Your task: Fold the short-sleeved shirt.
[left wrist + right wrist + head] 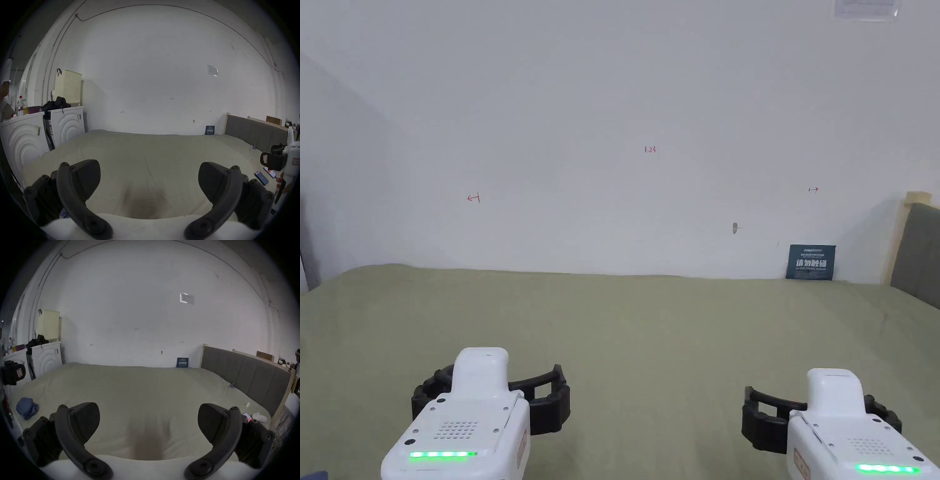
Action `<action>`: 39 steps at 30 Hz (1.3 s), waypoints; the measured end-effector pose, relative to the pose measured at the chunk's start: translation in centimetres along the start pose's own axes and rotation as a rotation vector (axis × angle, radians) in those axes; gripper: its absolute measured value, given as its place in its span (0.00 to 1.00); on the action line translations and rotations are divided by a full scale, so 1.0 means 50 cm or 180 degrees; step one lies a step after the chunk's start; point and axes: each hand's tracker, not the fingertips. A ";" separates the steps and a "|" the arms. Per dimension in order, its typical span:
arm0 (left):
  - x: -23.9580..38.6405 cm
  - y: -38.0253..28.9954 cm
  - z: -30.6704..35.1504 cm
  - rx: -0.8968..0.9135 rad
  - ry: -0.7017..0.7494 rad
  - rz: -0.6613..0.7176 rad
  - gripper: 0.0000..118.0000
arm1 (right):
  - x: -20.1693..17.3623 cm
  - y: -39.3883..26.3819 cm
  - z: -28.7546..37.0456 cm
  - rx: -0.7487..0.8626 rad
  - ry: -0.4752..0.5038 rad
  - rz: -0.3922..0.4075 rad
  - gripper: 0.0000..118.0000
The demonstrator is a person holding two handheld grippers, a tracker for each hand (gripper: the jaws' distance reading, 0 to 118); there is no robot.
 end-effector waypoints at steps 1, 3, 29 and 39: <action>0.000 0.000 -0.002 0.0002 -0.0012 0.0000 1.00 | -0.001 -0.001 0.001 0.0033 -0.0044 0.0005 1.00; 0.003 -0.001 -0.003 -0.0012 -0.0007 -0.0040 1.00 | 0.001 0.006 0.009 0.0024 -0.0021 -0.0010 1.00; 0.012 -0.003 -0.012 -0.0136 -0.0007 0.0013 1.00 | 0.006 0.015 0.033 0.0189 0.0056 0.0350 1.00; 0.011 0.007 -0.003 -0.0054 -0.0016 -0.0011 1.00 | 0.031 0.023 0.021 0.0133 0.0049 -0.0048 1.00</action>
